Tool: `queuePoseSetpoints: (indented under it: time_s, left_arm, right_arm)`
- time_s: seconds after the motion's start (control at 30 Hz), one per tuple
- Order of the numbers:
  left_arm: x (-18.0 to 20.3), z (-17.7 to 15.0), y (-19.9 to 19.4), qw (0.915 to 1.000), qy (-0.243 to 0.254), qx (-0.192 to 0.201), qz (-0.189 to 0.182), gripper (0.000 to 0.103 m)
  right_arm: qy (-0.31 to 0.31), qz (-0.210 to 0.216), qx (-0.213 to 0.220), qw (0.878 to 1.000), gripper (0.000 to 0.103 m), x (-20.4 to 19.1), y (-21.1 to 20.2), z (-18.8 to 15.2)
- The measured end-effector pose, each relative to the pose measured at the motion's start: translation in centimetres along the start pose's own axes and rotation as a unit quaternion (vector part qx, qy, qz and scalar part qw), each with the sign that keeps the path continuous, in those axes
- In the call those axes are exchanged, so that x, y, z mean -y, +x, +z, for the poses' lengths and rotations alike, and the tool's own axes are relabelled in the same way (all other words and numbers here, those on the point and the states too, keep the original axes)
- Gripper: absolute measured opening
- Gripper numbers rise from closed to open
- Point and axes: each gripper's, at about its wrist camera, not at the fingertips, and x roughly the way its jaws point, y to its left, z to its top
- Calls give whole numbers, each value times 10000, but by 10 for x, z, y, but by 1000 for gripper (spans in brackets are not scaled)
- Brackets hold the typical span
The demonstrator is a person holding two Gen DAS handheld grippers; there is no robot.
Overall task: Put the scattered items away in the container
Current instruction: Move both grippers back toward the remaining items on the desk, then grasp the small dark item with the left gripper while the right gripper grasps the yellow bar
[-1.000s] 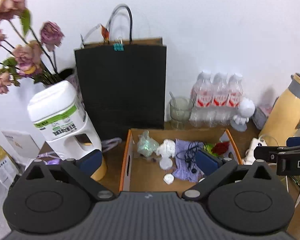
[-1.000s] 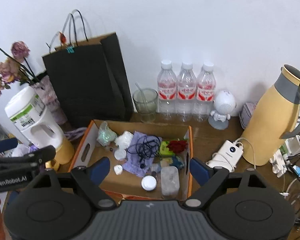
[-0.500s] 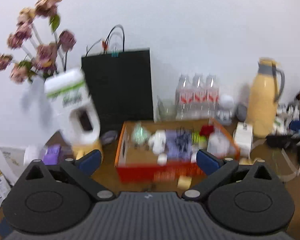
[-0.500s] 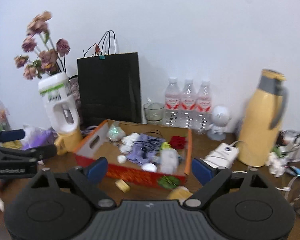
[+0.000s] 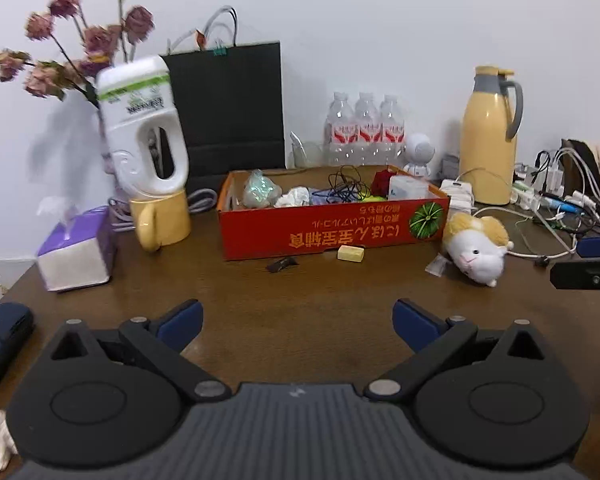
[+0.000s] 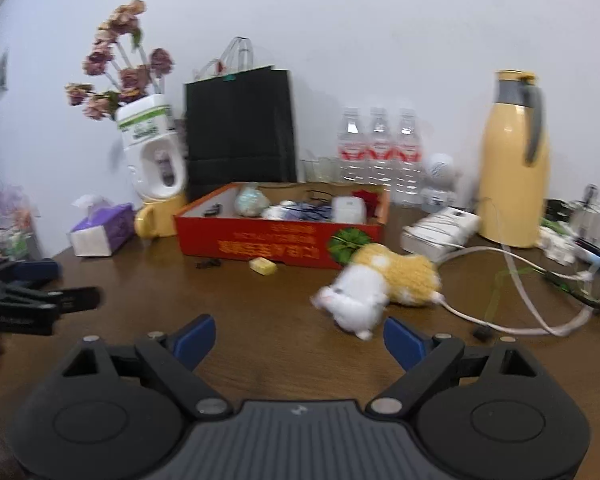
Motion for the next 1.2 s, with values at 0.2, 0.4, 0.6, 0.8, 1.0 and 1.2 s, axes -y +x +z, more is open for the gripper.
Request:
queuePoseSetpoints:
  time_s: [0.2, 0.4, 0.6, 0.8, 1.0, 1.2]
  left_arm:
    - [-19, 11, 76, 9988, -25, -481, 23, 88]
    - [-37, 30, 150, 9969, 139, -710, -306, 76]
    - [-47, 38, 194, 9916, 217, -1045, -737, 74]
    - [-54, 44, 213, 9881, 102, -1160, -1009, 50]
    - [-56, 43, 214, 9879, 86, -1162, -1023, 16]
    - [-51, 36, 197, 9894, -157, -1142, -881, 12]
  right_arm:
    - [-256, 310, -168, 9990, 82, -16, 61, 16]
    - [-265, 299, -774, 9962, 59, -34, 165, 40]
    - [-509, 318, -1044, 9927, 57, -39, 234, 50]
    - [-543, 388, -1091, 9918, 57, -39, 257, 53]
    - [-517, 473, -1129, 9911, 50, -37, 266, 53]
    - [-636, 482, -1109, 9906, 24, -43, 260, 51]
